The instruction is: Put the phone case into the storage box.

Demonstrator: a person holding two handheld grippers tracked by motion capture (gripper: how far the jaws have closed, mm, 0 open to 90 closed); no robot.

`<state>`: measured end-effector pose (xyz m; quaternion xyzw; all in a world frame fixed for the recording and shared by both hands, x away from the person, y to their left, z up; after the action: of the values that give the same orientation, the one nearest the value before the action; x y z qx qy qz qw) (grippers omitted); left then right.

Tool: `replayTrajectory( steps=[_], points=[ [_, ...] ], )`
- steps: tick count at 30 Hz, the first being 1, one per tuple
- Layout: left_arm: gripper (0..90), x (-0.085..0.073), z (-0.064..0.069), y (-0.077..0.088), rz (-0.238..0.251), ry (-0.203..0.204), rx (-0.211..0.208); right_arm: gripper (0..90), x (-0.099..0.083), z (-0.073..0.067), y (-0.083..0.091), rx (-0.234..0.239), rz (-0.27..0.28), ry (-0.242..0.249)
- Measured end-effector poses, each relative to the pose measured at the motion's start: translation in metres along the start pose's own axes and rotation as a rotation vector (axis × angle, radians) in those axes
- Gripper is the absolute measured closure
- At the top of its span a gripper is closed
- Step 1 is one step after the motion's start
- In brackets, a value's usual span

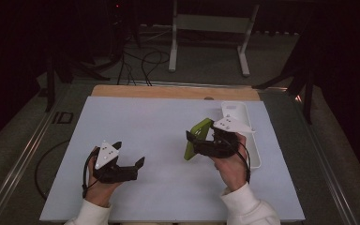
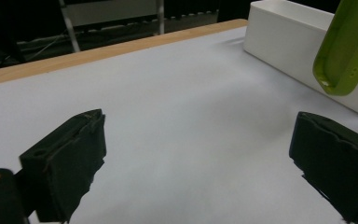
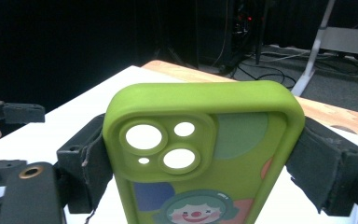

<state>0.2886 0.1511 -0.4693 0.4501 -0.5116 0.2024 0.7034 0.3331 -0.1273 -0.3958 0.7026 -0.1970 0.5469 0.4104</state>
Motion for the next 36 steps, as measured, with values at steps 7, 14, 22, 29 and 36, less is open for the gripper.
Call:
replayTrajectory(
  steps=[7,14,22,29,36],
  points=[
    [1.5,-0.009,-0.01,0.009,0.011,0.013,-0.002,15.8,-0.001,0.002,0.001,-0.004,0.001,0.002],
    [0.9,-0.018,-0.017,0.016,0.015,0.005,-0.003,15.8,0.0,0.003,0.001,-0.012,0.002,0.0],
    [0.4,-0.028,-0.025,0.023,0.024,0.006,0.008,15.8,-0.001,0.005,0.0,-0.017,0.001,-0.005],
    [0.3,-0.034,-0.028,0.029,0.033,-0.001,0.017,15.8,0.0,0.007,0.001,-0.025,0.004,-0.006],
    [0.3,-0.038,-0.03,0.033,0.032,-0.001,0.033,15.8,0.0,0.008,0.0,-0.032,0.007,-0.01]
  ],
)
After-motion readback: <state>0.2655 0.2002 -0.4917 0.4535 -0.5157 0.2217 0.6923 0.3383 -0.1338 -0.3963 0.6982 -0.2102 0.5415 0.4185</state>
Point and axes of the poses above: each handheld gripper's, and its own axes: y roughly backward along the jaws, x roughly out of its top, z roughly to its right, the point moved 5 cm from there along -y, roughly forward along the jaws, and after that the axes turned 2 degrees about y, right-handed, at the moved point
